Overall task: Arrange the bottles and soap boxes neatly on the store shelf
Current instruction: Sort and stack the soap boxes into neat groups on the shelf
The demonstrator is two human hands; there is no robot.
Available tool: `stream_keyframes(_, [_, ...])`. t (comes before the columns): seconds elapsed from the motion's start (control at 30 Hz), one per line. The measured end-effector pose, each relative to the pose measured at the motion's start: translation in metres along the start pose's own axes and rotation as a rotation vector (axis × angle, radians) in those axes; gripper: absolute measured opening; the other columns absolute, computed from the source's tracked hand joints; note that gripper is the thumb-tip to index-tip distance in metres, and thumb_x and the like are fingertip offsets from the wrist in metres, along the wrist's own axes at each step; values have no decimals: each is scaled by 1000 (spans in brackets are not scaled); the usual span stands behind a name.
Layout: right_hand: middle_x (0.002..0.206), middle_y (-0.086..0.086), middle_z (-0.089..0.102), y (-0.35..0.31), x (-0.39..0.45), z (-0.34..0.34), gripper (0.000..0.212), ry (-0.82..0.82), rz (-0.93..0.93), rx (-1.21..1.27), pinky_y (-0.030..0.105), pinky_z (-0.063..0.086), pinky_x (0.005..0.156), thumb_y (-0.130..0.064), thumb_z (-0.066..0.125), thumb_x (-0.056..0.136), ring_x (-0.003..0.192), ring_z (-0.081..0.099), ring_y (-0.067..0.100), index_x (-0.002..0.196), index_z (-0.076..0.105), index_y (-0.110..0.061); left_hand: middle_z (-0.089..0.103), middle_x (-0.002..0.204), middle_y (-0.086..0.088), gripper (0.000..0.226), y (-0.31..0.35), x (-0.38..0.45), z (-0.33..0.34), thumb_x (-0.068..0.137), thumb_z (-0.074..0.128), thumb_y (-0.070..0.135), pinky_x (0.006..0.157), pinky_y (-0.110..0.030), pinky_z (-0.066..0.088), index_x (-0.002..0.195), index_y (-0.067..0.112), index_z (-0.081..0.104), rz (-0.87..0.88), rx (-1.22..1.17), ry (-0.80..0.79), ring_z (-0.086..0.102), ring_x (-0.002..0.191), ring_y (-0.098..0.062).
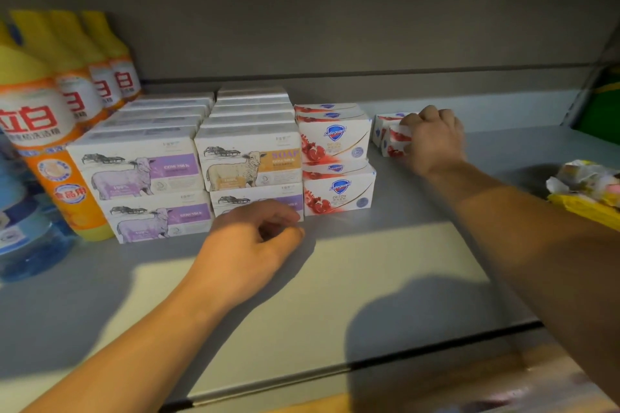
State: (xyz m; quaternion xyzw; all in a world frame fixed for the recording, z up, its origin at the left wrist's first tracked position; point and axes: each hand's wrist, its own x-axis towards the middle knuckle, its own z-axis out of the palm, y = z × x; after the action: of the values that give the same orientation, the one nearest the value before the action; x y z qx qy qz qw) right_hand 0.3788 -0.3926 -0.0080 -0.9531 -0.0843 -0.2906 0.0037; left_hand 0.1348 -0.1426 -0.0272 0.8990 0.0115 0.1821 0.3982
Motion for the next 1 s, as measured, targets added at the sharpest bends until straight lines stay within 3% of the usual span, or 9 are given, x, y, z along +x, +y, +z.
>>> stream_keyframes(0.2, [120,13,48,-2,-49,-61,49,71,-15,333,38,41,97,-14,66,85,112,47,35,132,55,-12,72,83,17,8,5,-1,-2,82,70,28,71,-13,46,90,31,71,-6,-12,9,65,76,0])
stream_keyframes(0.3, [125,8,50,-8,-79,-105,46,114,37,491,22,34,98,-15,67,87,117,48,25,132,57,-16,72,87,16,9,9,-1,-5,83,69,26,70,-9,44,92,29,71,26,-31,15,66,80,-2])
stream_keyframes(0.43, [104,-3,58,-34,-125,-153,38,122,-23,703,8,35,82,-13,75,79,92,56,13,116,69,-17,72,84,19,6,14,-2,-11,85,67,32,67,-5,42,91,32,71,74,-186,26,66,82,1])
stream_keyframes(0.53, [99,-9,61,-65,-154,-157,37,-14,-87,809,18,46,81,-12,77,75,91,60,12,111,71,-17,73,83,18,14,18,-6,-16,89,62,36,68,-11,48,99,31,70,137,-381,-100,68,78,0])
stream_keyframes(0.6, [100,-9,66,-84,-166,-150,34,-99,-95,912,18,51,78,-13,77,75,90,63,7,107,72,-23,75,95,10,20,20,-8,-18,89,63,33,74,-22,55,107,27,68,139,-455,-194,71,88,-9])
stream_keyframes(0.67, [99,-10,70,-98,-173,-143,29,-180,-74,1052,19,55,72,-14,76,77,88,66,2,102,71,-30,76,100,4,24,18,-7,-20,87,66,28,83,-33,57,110,20,67,138,-432,-225,71,94,-13])
stream_keyframes(0.73, [102,-10,70,-104,-178,-134,28,-168,-26,1122,25,57,78,-16,75,80,93,66,2,105,70,-28,76,99,1,20,14,-7,-21,90,68,22,86,-42,57,108,15,68,92,-443,-199,72,93,-15])
stream_keyframes(0.87, [124,-8,59,-102,-191,-125,59,-185,41,1278,23,54,86,-24,77,70,108,61,4,124,56,-33,77,93,-3,15,8,-5,-21,90,67,28,80,-41,58,95,16,73,-75,-539,-96,73,90,-22])
stream_keyframes(1.0, [120,-8,65,-97,-191,-121,68,-341,27,1515,27,58,78,-13,76,71,108,65,10,129,51,-40,76,99,-9,19,8,-4,-24,91,67,29,64,-35,60,100,12,70,-293,-826,-112,74,87,-27])
